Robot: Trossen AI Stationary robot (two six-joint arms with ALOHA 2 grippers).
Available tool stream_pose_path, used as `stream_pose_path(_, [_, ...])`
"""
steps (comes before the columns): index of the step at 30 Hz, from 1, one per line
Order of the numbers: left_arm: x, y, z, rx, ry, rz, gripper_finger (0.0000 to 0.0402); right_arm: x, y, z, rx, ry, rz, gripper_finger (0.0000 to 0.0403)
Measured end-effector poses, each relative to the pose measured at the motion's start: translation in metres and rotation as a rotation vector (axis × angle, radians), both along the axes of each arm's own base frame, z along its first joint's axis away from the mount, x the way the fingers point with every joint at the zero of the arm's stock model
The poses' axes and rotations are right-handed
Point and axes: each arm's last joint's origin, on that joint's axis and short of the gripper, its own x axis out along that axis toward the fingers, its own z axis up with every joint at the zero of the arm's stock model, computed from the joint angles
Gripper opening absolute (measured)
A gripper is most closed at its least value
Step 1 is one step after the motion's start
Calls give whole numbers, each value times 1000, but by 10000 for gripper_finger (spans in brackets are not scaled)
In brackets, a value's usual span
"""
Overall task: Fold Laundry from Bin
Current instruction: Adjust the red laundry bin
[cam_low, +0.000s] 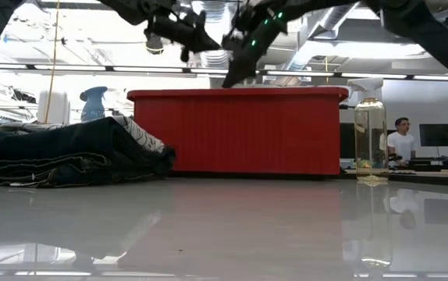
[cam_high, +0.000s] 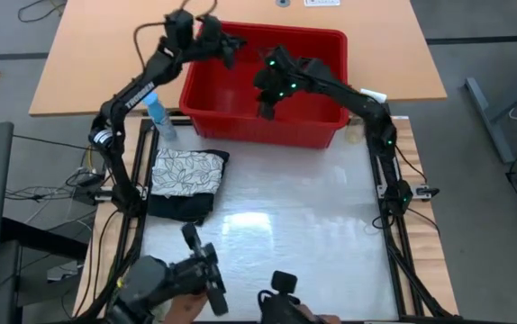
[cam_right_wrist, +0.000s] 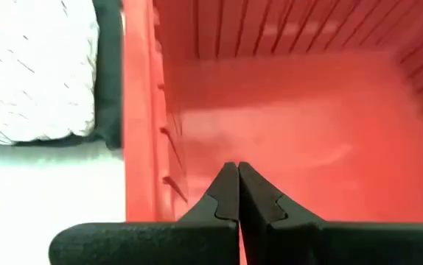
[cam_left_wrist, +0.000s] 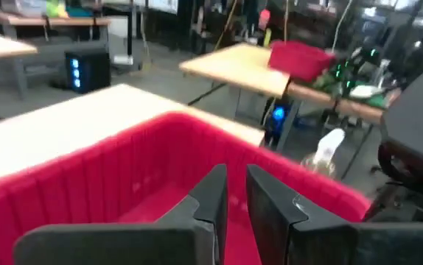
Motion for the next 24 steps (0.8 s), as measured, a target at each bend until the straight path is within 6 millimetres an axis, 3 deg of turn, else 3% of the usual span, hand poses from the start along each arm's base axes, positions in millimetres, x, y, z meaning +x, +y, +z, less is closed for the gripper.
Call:
stream_pose_path(3, [-13, 4, 17, -9, -40, 52, 41, -14, 7, 25, -54, -38, 3, 22])
stream_pose_path(10, [-14, 10, 8, 26, 49, 143, 41, -58, 21, 80, -177, -113, -99, 31])
stream_pose_path(17, [-8, 3, -4, 45, 199, 159, 41, -90, 29, 111, -199, -190, -162, 35])
stream_pose_path(24, [-2, -3, -4, 46, 197, 81, 41, -113, 39, 128, -199, -217, -186, 30])
